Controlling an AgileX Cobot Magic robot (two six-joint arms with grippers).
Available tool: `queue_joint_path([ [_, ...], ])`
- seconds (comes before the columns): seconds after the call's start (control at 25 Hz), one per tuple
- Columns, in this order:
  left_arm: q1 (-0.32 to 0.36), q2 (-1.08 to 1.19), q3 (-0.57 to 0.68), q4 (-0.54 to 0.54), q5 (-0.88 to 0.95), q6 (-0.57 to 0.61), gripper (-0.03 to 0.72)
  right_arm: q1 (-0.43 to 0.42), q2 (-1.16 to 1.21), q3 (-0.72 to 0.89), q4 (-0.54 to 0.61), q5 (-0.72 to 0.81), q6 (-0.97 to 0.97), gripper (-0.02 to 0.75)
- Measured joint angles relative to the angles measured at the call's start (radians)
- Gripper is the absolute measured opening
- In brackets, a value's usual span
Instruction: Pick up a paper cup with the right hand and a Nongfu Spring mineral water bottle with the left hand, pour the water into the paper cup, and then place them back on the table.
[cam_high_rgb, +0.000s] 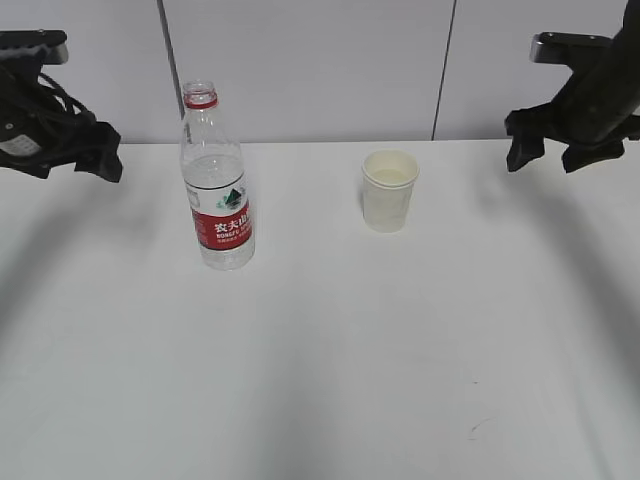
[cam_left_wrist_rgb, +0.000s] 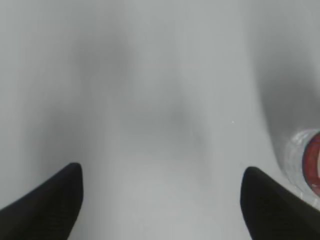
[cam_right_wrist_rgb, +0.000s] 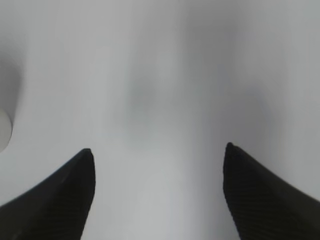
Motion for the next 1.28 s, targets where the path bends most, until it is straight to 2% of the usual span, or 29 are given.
queue_joint_path([
  [0.24, 0.0, 0.0, -0.108, -0.012, 0.262, 0.0, 0.585, 0.0, 0.0, -0.037, -0.025, 0.218, 0.0, 0.589],
  [0.56, 0.0, 0.0, -0.169, -0.012, 0.455, -0.005, 0.565, 0.0, 0.0, -0.107, -0.041, 0.438, 0.0, 0.589],
  [0.72, 0.0, 0.0, -0.205, -0.003, 0.531, -0.008, 0.566, 0.0, 0.0, -0.185, -0.042, 0.462, 0.0, 0.588],
  [0.96, 0.0, 0.0, -0.341, 0.103, 0.639, -0.018, 0.554, 0.0, 0.0, -0.326, -0.042, 0.47, 0.006, 0.588],
  [1.12, 0.001, -0.008, -0.402, 0.118, 0.645, -0.029, 0.552, 0.0, -0.002, -0.349, -0.027, 0.475, 0.01, 0.588],
  [1.28, 0.001, -0.025, -0.41, 0.142, 0.655, -0.031, 0.552, 0.0, -0.019, -0.349, -0.025, 0.482, 0.011, 0.588],
])
